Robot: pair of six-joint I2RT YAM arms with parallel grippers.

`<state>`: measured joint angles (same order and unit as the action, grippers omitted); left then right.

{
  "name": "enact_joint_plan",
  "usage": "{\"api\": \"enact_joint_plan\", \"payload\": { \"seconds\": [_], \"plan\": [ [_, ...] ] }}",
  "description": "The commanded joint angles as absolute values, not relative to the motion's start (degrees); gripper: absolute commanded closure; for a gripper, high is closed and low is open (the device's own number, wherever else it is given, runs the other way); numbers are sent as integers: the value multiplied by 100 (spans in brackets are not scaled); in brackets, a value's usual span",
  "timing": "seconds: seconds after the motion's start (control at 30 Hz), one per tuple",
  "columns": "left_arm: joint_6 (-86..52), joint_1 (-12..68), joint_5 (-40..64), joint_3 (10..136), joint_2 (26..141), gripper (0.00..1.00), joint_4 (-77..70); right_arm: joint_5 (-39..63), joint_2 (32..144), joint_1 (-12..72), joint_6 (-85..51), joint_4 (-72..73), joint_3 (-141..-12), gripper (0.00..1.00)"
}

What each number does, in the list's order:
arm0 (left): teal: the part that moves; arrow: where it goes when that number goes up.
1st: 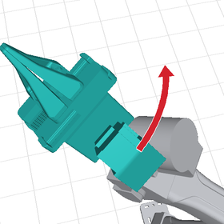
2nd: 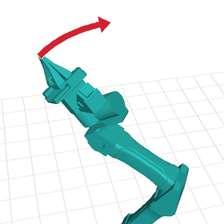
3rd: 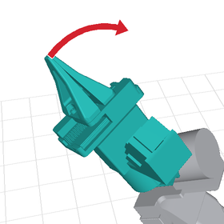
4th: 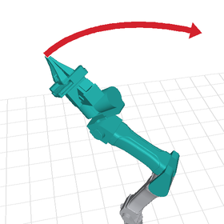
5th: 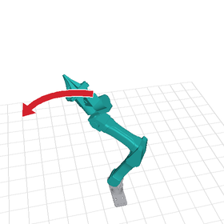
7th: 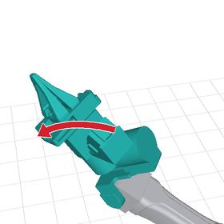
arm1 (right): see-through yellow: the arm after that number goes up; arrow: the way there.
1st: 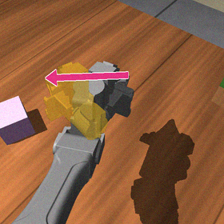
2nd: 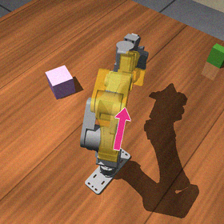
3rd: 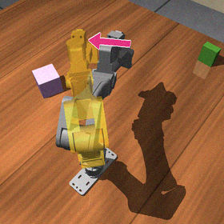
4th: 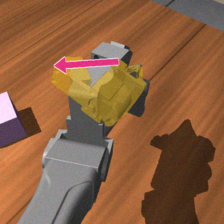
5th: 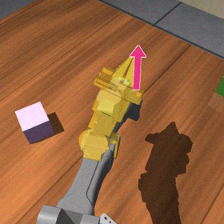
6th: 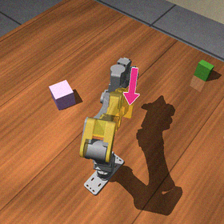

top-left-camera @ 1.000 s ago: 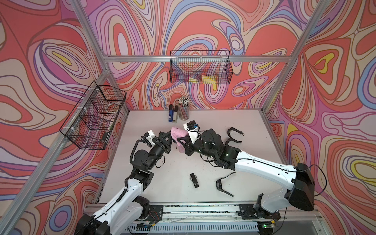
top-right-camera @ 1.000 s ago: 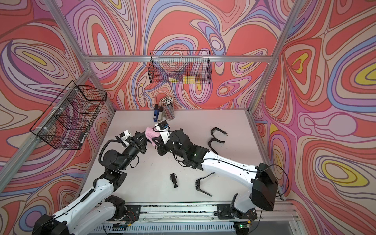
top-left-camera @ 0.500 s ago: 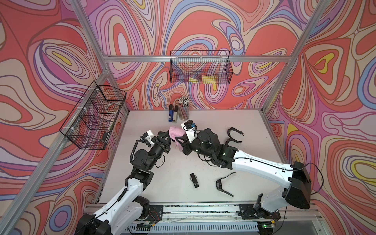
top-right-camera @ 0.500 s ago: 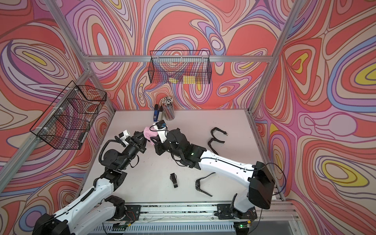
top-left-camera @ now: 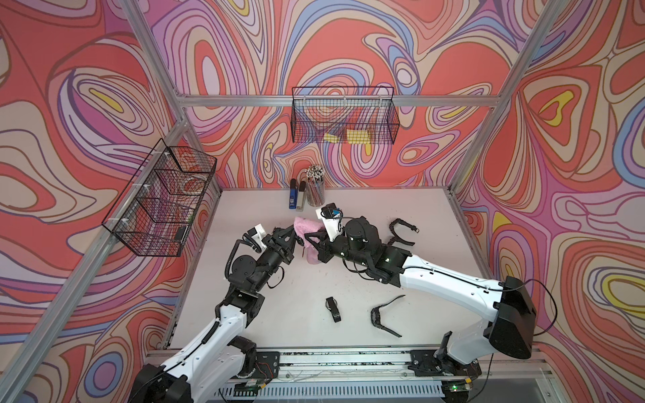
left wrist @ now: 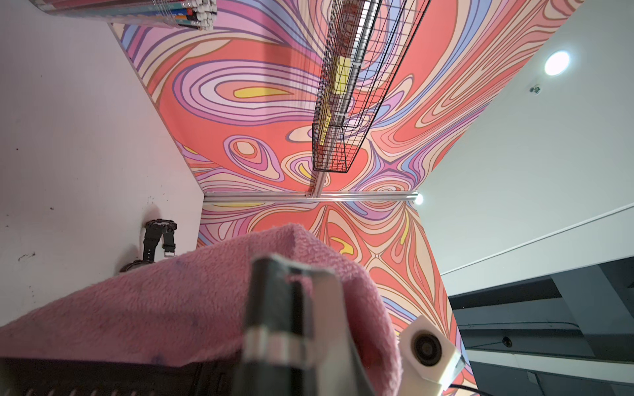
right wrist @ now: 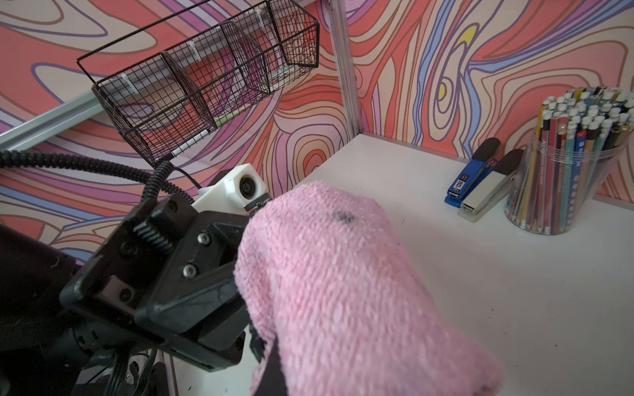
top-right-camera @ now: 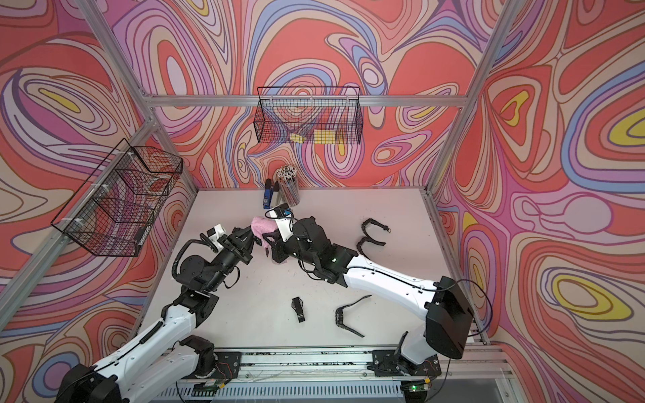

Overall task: Wipe the watch dial
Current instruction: Wipe the dirt from the watch dial.

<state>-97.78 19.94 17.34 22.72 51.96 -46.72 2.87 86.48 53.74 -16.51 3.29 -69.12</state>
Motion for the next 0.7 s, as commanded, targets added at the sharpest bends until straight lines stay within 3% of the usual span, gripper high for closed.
{"api": "enact_joint_plan", "payload": {
  "seconds": [0.0, 0.27, 0.67],
  "plan": [
    [-10003, 2149, 2360, 2643, 5063, 100, -5838, 141, 8714, 5291, -1853, -185, -6470, 100],
    [-9949, 2149, 2373, 2681, 5095, 100, -5801, 388, 8422, 5423, -2015, -262, -6173, 100],
    [-10017, 2142, 2265, 2666, 5167, 100, -5997, 120, 8927, 6091, -1976, -182, -6559, 100]
  ]
}}
